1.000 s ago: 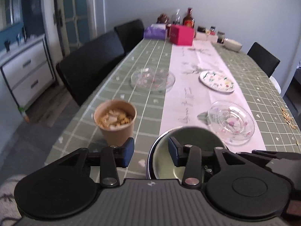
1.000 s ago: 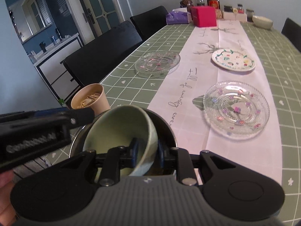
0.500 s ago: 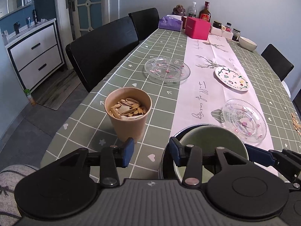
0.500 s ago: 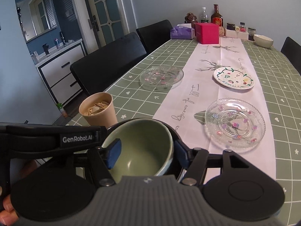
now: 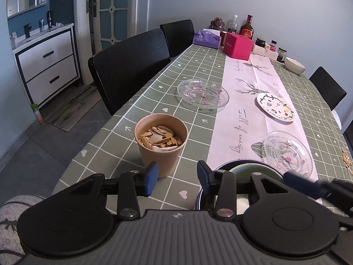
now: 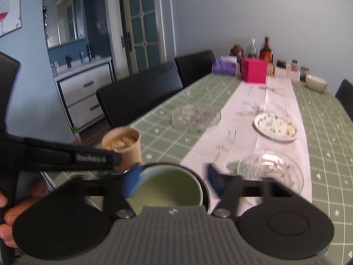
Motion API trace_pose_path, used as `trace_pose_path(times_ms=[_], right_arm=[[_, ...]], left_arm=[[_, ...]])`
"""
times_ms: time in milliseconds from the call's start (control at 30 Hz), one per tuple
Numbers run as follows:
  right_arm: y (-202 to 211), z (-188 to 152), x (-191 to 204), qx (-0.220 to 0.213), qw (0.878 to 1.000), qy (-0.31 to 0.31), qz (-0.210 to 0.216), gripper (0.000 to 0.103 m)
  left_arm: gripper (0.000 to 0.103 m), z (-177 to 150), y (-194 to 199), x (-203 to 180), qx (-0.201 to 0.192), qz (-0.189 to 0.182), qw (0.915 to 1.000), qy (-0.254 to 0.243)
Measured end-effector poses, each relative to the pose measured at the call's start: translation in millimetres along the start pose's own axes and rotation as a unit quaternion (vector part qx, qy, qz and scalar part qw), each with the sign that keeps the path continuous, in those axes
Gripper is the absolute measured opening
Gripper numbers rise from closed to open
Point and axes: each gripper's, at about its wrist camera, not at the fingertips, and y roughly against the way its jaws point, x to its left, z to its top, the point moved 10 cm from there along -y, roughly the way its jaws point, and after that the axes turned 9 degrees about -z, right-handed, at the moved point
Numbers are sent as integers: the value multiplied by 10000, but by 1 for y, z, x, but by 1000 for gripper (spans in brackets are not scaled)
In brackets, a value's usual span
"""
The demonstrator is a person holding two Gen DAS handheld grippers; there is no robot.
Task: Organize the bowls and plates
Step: 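Move both grippers to the large clear glass plate's rim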
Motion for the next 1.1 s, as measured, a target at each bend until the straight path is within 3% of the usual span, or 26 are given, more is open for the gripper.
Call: trace_pose_path(times_ms=[33, 100, 267, 500, 700, 800, 867, 1100], right_arm=[[-5, -4, 0, 140, 9997, -93, 151, 19], [-11, -10, 3, 348, 9982, -236, 436, 14], [-21, -27, 22, 834, 9922, -295, 880, 13], [-17, -31, 31, 1092, 9858, -463, 1192, 13], [-15, -29, 26, 954, 9900, -464, 932, 15], [-10, -24, 25, 799, 9914, -466, 923, 25], [-4, -18, 23, 644, 9923, -491, 937, 36], [16, 2, 4, 183, 9970, -432, 619, 49]], left_arm=[[49, 0, 0, 0, 2, 7, 10000, 10], [49, 0, 0, 2, 3, 6, 10000, 38], [49, -1, 0, 3, 27, 20, 10000, 46], [49, -1, 0, 5, 24, 52, 10000, 72], [49, -1, 0, 5, 63, -29, 9999, 107], [49, -2, 0, 5, 63, -2, 9999, 94], [50, -2, 0, 3, 35, 35, 10000, 68], [56, 6, 15, -10, -239, -24, 9997, -17]])
